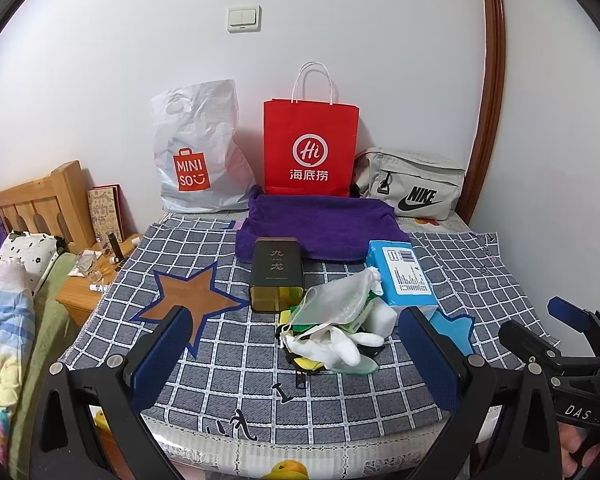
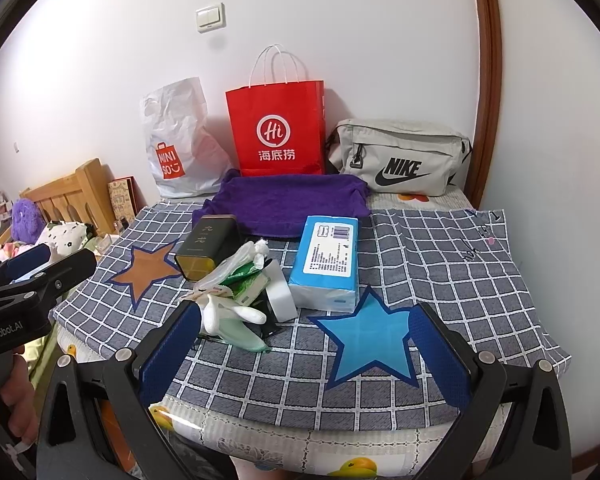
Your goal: Organize soft objects
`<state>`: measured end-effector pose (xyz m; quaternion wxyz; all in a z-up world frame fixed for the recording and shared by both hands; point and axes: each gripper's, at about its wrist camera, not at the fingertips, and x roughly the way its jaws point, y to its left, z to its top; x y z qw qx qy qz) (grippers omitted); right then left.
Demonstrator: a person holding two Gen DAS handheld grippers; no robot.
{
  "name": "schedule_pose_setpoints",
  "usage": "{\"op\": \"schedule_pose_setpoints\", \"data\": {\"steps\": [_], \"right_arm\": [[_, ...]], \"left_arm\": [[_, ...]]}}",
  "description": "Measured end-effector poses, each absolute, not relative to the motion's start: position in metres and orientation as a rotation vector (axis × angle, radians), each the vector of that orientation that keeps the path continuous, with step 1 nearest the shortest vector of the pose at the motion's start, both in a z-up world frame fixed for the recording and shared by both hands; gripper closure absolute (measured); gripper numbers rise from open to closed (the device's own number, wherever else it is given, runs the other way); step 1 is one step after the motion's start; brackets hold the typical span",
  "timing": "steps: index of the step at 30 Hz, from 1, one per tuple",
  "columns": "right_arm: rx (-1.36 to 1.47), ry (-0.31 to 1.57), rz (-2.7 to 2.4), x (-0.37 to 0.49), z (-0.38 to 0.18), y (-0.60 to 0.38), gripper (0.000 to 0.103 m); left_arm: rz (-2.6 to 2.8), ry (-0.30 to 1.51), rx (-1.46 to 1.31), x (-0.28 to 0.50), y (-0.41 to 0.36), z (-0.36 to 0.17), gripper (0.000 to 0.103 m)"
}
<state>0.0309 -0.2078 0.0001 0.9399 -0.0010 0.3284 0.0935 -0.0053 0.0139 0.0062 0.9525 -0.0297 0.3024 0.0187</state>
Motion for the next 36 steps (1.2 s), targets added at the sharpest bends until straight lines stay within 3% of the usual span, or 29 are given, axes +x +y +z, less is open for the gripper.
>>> {"op": "schedule_pose_setpoints", "data": {"steps": [36], "right_arm": [[-0.006, 0.659, 0.201, 0.0268, 0.0001, -0.2063, 0.001]], "left_arm": [[0.038, 0.613, -0.067, -0.0024, 0.0129, 0.0052, 0.0]]}}
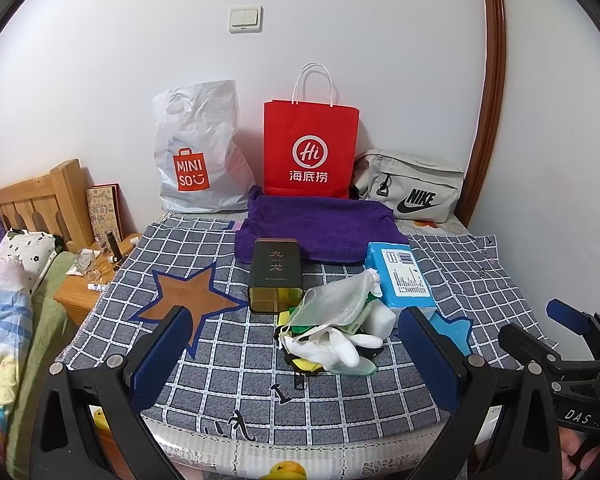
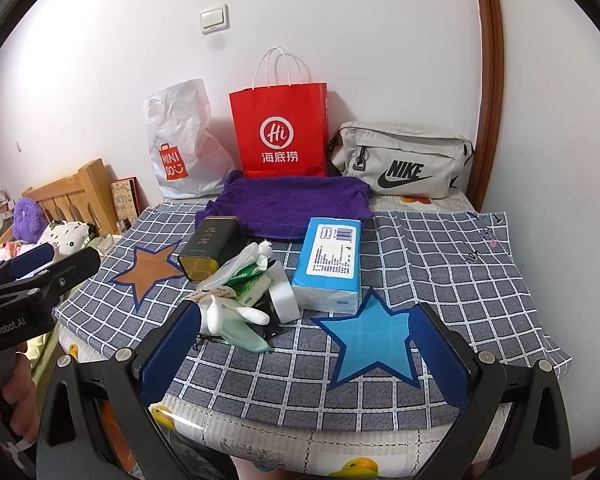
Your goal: Organize soft objects
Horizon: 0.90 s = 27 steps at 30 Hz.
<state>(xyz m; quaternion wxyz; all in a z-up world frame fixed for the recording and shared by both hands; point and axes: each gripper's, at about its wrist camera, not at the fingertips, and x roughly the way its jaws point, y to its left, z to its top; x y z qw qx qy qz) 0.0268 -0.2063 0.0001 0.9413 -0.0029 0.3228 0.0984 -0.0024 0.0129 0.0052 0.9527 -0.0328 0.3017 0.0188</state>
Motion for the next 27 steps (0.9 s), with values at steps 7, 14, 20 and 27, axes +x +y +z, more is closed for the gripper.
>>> {"op": "schedule_pose_setpoints", "data": {"steps": [7, 14, 20, 27], "right_arm": [[0.013, 0.679, 0.211, 0.038, -0.012, -0.211, 0.001], [0.026, 0.724, 0.218, 0.059, -0.034, -0.216, 0.001], [0.02, 0.749, 0.255, 0.081, -0.052, -0.21, 0.001], [0.065, 0.78, 0.42, 0.11, -0.061, -0.18, 0.016]], "left_arm": [[0.048, 0.655, -0.078, 0.016, 0.015, -0.01, 0.0], [0.038, 0.726, -0.084, 0.039, 0.019, -0.043, 0.0], [0.025, 0.775, -0.085, 0.057, 0.026, -0.067, 0.001], [0.106, 0.851, -0.098, 0.077, 0.053, -0.098, 0.001]]}}
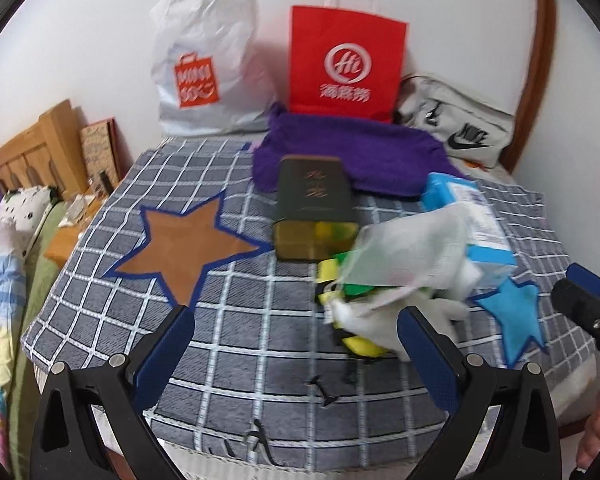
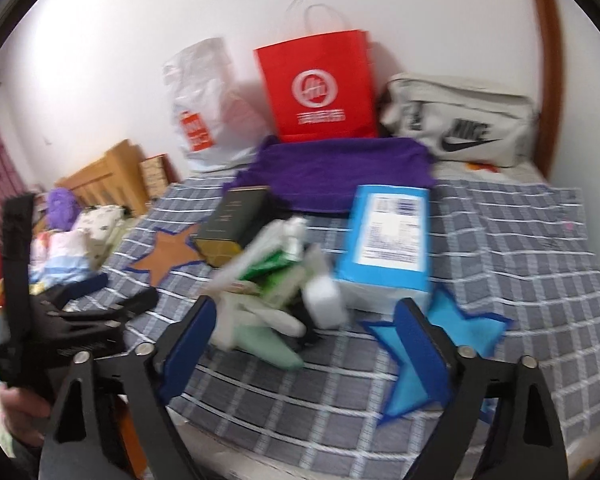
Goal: Organize soft objects
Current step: 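Grasp the white mesh bag with the right tool while the left tool grasps a small sachet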
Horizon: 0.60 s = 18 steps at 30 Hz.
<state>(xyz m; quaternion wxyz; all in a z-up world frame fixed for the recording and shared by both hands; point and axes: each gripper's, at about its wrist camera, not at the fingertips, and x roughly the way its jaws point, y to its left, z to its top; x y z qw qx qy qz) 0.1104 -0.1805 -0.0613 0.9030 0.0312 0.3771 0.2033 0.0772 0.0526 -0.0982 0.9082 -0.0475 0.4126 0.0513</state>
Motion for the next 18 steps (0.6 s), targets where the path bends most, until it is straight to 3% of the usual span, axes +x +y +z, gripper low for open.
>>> {"op": "schedule_pose_setpoints", "data": {"steps": [3, 8, 15, 17, 18], "right_arm": [[0.069, 0.793, 0.488, 0.121, -0.065, -0.161, 0.022], [0.064, 0.849, 0.52, 0.144, -0.079, -0.134, 0.043], [0.116, 0.909, 0.49, 0.172, -0.092, -0.125, 0.049], [0.129, 0.913, 0.501, 0.177, -0.093, -0.122, 0.07], [0.132, 0.914, 0.512, 0.179, -0.094, -0.12, 0.094]], "left_arm": [[0.122, 0.864, -0.113, 0.081, 0.065, -0.107, 0.001], [0.096, 0.875, -0.147, 0.087, 0.077, -0.12, 0.002], [0.058, 0.886, -0.168, 0.097, 0.083, -0.135, 0.002], [0.05, 0.891, -0.171, 0.098, 0.084, -0.137, 0.002], [0.047, 0.894, -0.174, 0.099, 0.085, -0.138, 0.002]]}}
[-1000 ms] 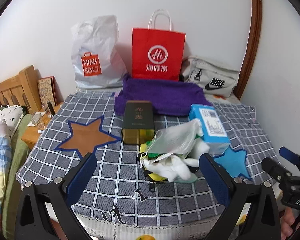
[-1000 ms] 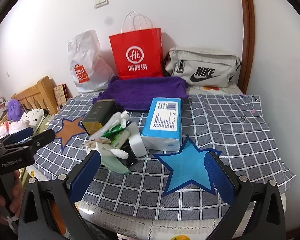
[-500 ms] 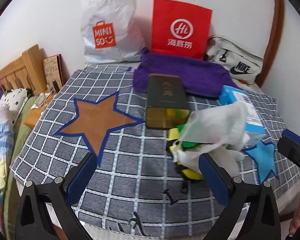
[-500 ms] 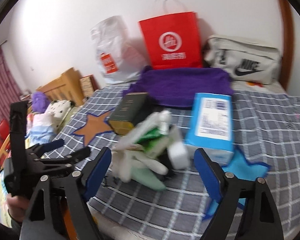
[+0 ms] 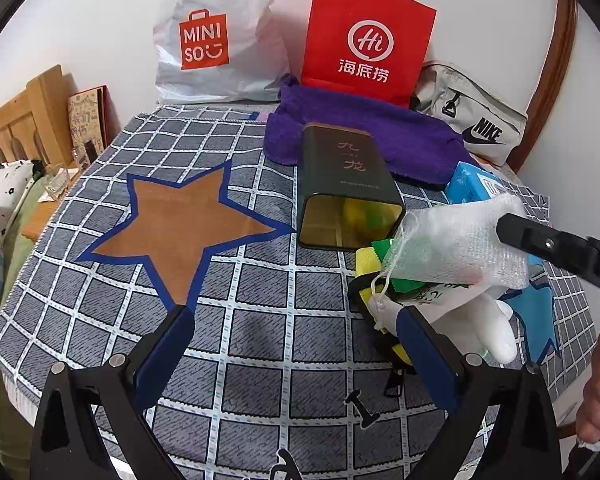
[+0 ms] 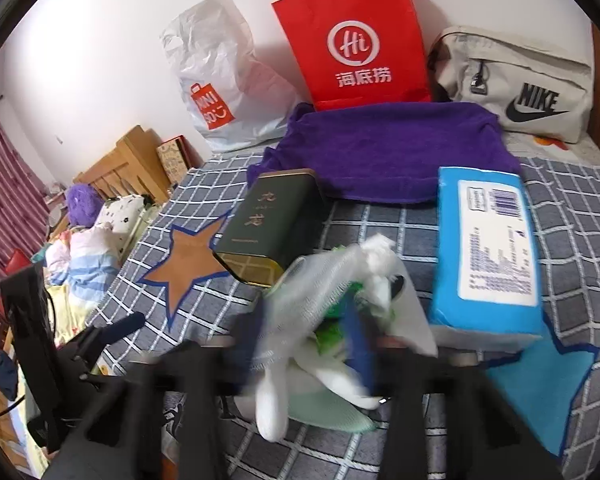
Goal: Organize soft objects
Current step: 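Grasp the white mesh bag with the right tool while the left tool grasps a small sachet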
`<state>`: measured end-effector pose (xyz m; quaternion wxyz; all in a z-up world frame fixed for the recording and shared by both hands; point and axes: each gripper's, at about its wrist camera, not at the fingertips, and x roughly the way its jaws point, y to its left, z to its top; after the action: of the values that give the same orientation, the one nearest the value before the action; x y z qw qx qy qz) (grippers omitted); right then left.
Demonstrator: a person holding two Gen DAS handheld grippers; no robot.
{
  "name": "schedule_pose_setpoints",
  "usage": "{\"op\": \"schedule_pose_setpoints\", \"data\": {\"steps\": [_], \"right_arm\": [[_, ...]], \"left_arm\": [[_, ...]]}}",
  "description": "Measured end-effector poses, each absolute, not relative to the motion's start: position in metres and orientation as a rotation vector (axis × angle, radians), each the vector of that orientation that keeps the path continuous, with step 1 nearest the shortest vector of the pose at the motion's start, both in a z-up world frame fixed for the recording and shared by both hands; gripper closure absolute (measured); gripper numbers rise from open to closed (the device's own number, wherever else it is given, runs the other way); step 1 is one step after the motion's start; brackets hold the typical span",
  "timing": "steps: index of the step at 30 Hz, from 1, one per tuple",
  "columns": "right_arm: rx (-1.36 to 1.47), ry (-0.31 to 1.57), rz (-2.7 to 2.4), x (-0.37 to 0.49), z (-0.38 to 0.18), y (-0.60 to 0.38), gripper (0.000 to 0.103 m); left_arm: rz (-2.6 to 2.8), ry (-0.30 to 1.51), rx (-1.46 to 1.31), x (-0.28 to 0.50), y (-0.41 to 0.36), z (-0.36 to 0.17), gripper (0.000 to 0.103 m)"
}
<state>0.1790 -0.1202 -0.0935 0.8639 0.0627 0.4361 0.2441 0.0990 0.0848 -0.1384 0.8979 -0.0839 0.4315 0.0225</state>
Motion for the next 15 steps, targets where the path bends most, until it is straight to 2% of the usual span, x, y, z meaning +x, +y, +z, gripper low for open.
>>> {"op": "schedule_pose_setpoints", "data": {"steps": [1, 15], "right_arm": [[0.137, 0.916, 0.527, 0.179, -0.093, -0.119, 0.096], [0.151, 0.765, 0.541, 0.136, -0.05, -0.172, 0.097]], "left_arm": [[0.044, 0.895, -0.178, 0.1, 0.086, -0.139, 0.002], [-0.045, 0.856, -0.205, 0.096, 0.071, -0.126, 0.002]]}}
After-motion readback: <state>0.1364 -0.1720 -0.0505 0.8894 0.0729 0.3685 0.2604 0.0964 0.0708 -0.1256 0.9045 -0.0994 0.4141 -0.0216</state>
